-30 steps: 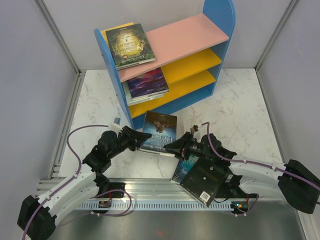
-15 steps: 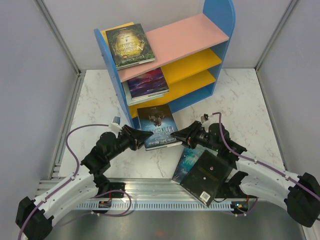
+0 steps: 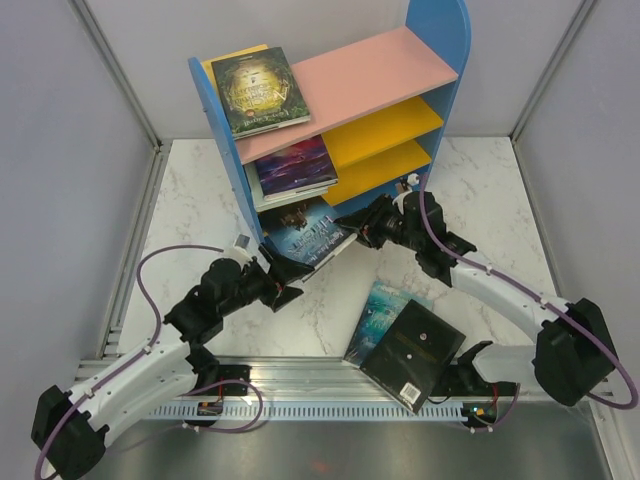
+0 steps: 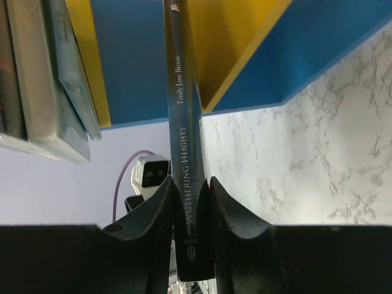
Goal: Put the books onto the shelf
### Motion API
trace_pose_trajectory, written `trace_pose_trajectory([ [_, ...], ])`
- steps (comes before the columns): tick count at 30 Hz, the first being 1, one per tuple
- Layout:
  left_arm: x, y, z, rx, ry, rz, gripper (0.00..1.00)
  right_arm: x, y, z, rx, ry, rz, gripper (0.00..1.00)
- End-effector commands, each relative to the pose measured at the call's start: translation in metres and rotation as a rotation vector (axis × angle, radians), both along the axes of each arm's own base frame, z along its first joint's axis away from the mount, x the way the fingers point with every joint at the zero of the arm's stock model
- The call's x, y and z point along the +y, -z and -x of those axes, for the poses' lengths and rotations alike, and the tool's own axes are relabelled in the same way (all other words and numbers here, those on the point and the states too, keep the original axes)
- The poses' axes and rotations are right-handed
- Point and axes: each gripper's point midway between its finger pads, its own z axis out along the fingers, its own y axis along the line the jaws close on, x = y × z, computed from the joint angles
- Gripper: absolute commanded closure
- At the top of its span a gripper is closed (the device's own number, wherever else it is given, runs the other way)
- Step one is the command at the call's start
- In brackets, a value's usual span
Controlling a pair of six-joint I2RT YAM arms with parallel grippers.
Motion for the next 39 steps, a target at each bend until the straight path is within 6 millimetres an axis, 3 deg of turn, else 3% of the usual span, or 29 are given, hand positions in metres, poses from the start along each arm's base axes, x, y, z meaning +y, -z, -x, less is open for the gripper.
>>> trace_pose_trajectory([
  [1, 0.001, 0.011, 0.015, 0.012, 0.077, -0.088, 0.0, 0.011, -0.039, -0.026, -0.119, 0.002, -0.054, 1.0],
  [11, 0.016, 0.003, 0.027, 0.006, 0.058, -0.095, 0.0, 0.031, -0.007, -0.067, -0.06, 0.039, -0.047, 1.0],
  [15, 0.024, 0.002, 0.032, 0.001, 0.04, -0.099, 0.0, 0.039, 0.014, -0.086, 0.001, 0.109, -0.083, 1.0],
  [23, 0.039, 0.002, 0.041, -0.003, 0.009, -0.115, 0.0, 0.058, 0.024, -0.116, 0.025, 0.198, -0.085, 1.0],
  [24, 0.039, 0.002, 0.042, -0.003, 0.009, -0.115, 0.0, 0.063, 0.033, -0.117, 0.045, 0.195, -0.081, 1.0],
  [26, 0.041, 0.005, 0.043, 0.004, 0.005, -0.121, 0.0, 0.073, 0.03, -0.122, 0.041, 0.189, -0.091, 1.0],
  [30, 0.044, 0.005, 0.045, 0.005, 0.001, -0.126, 0.0, 0.094, 0.053, -0.119, 0.076, 0.146, -0.064, 1.0],
  [33, 0.046, 0.005, 0.046, 0.005, -0.002, -0.13, 0.0, 0.098, 0.061, -0.112, 0.087, 0.109, -0.057, 1.0],
  [34, 0.046, 0.004, 0.046, 0.002, -0.003, -0.131, 0.0, 0.095, 0.068, -0.107, 0.096, 0.103, -0.041, 0.89],
  [36, 0.047, 0.006, 0.046, 0.004, -0.004, -0.138, 0.0, 0.087, 0.06, -0.099, 0.067, 0.1, -0.024, 0.62],
  [38, 0.047, 0.008, 0.046, 0.006, -0.004, -0.144, 0.0, 0.076, 0.068, -0.09, 0.065, 0.099, 0.037, 0.02],
  [39, 0.047, 0.008, 0.046, 0.008, -0.006, -0.145, 0.0, 0.071, 0.057, -0.086, 0.042, 0.094, 0.04, 0.02],
])
